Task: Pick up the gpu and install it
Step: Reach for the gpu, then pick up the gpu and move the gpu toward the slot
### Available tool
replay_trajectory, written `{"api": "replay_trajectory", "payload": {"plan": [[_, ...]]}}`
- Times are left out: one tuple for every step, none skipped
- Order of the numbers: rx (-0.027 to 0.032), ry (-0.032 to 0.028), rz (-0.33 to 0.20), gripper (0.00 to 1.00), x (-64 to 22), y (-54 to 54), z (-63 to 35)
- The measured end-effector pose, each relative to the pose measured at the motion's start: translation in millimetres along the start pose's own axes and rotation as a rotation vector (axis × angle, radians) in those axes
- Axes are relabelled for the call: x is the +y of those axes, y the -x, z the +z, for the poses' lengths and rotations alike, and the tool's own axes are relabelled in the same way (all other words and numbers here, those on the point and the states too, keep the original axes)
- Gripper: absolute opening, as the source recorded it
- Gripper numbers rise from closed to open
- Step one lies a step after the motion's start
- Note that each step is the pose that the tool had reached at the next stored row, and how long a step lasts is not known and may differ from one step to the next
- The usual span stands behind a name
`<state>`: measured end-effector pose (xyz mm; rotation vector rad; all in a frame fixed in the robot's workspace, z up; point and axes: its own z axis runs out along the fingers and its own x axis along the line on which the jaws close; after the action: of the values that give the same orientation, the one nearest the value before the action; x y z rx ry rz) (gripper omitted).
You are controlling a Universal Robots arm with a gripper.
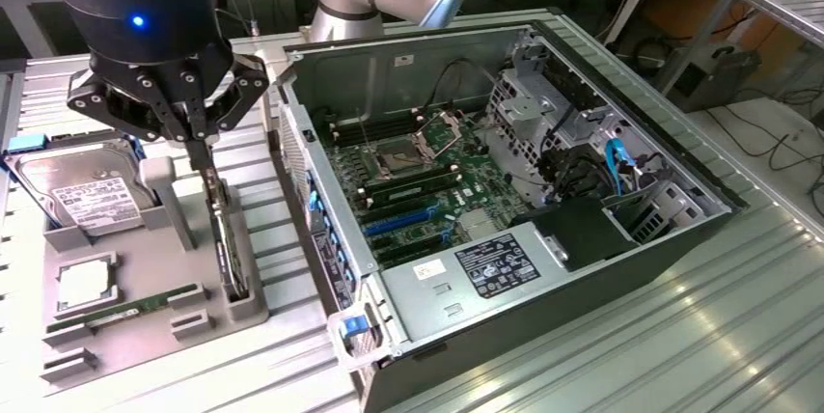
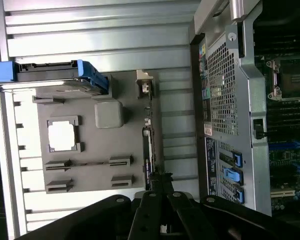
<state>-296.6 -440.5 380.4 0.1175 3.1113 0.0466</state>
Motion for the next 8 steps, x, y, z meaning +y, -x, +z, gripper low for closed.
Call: {"api": "replay_trajectory", "payload": {"plan": [[0.0000, 0.0000, 0.000, 0.11, 0.0, 0.0, 0.0], [-0.0001, 0.0000, 0.000, 0.11, 0.0, -0.1, 0.0], [0.0000, 0.0000, 0.000, 0.11, 0.0, 0.0, 0.0], [0.0000, 0.0000, 0.000, 0.11, 0.0, 0.0, 0.0], [0.0000, 0.0000, 0.000, 0.11, 0.0, 0.0, 0.0], [0.0000, 0.0000, 0.000, 0.11, 0.0, -0.1, 0.0], [-0.0001, 0.0000, 0.000, 0.11, 0.0, 0.0, 0.0], [0.0000, 0.0000, 0.000, 0.11, 0.0, 0.0, 0.0]]}}
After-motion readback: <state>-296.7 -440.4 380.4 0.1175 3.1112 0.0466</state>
